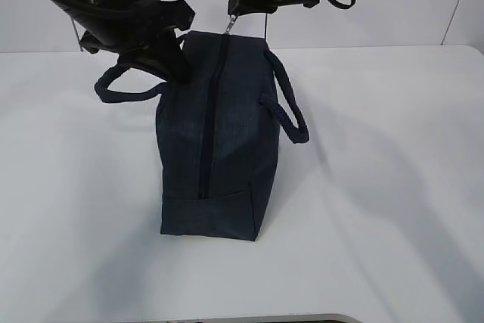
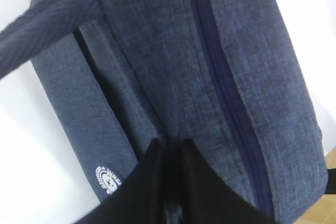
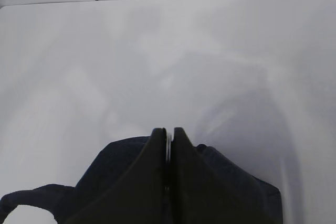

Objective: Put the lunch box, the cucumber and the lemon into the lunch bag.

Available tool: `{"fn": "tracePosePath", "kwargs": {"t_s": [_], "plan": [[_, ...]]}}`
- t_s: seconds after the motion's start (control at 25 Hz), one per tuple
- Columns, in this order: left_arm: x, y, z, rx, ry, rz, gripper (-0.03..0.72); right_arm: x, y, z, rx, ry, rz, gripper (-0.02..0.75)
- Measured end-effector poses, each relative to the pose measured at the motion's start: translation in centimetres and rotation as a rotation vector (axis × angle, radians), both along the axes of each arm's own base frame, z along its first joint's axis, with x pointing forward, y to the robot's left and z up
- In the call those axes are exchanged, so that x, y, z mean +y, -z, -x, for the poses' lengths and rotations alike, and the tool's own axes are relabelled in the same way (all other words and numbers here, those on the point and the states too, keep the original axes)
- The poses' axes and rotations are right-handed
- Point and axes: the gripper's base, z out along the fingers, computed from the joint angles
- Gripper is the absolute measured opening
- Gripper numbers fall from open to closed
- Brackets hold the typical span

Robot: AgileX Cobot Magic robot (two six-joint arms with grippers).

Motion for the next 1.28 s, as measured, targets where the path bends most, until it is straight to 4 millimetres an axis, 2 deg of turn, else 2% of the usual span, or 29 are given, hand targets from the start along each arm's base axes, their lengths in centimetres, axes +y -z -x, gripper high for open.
{"fn": "tracePosePath", "kwargs": {"t_s": [0.32,0.64,0.88,1.28], "plan": [[0.1,0.2,0.6,0.017,0.103,-0.04,0.0,0.1,0.4,0.0,0.024,-0.003,-0.001,0.006],[0.1,0.3,0.9,0.039,0.136,-0.056,-0.001,0.6,3.3,-1.0,0.073,0.0,0.012,0.006],[0.2,0.3,1.0,0.043,0.16,-0.065,-0.001,0.5,4.1,-1.5,0.084,0.017,-0.007,0.006],[0.3,0.4,1.4,0.06,0.204,-0.081,-0.001,0.8,0.7,-1.7,0.046,0.0,-0.064,0.006]]}}
